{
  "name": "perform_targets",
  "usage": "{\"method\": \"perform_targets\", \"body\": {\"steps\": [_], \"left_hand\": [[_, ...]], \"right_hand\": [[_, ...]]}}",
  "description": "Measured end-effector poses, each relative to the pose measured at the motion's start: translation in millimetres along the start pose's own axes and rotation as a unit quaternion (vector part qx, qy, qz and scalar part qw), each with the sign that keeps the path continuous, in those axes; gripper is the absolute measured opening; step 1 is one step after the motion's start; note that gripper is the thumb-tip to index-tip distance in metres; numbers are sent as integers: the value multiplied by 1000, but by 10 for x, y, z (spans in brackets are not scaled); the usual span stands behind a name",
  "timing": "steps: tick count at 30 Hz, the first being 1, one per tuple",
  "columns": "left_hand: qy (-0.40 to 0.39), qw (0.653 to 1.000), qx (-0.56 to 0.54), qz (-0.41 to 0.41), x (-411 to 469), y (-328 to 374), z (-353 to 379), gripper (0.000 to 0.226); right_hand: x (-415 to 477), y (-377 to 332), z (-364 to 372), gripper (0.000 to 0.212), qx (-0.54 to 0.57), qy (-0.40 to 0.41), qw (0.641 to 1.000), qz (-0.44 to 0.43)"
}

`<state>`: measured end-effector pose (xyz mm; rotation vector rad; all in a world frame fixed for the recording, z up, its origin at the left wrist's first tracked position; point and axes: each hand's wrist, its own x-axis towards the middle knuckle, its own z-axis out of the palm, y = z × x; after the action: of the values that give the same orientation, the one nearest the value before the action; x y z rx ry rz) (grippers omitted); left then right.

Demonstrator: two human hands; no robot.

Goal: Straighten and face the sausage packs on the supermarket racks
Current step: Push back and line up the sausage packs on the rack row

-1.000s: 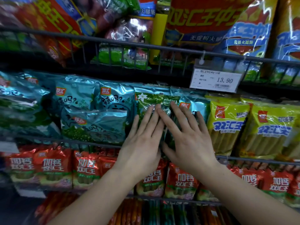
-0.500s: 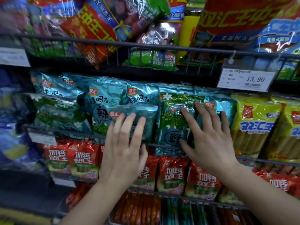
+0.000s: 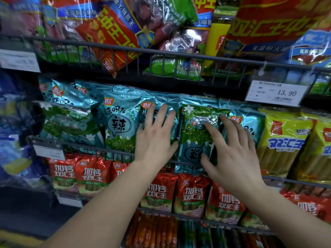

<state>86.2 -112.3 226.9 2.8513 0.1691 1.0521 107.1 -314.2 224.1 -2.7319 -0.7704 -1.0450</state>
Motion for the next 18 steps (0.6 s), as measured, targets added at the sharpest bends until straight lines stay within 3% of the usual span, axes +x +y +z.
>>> {"method": "perform_targets", "body": {"steps": [6, 13, 18], "left_hand": [[-4, 1000, -16, -24, -18, 95, -30, 83], [-25, 998, -52, 17, -199, -37, -6, 85], [31, 996, -60, 54, -502, -207, -75, 78]], "right_hand": [[11, -14, -16, 73, -10, 0, 1000, 2], [-1, -53, -23, 70, -7, 14, 1000, 0], [38, -260, -62, 63, 18, 58, 998, -29]]}}
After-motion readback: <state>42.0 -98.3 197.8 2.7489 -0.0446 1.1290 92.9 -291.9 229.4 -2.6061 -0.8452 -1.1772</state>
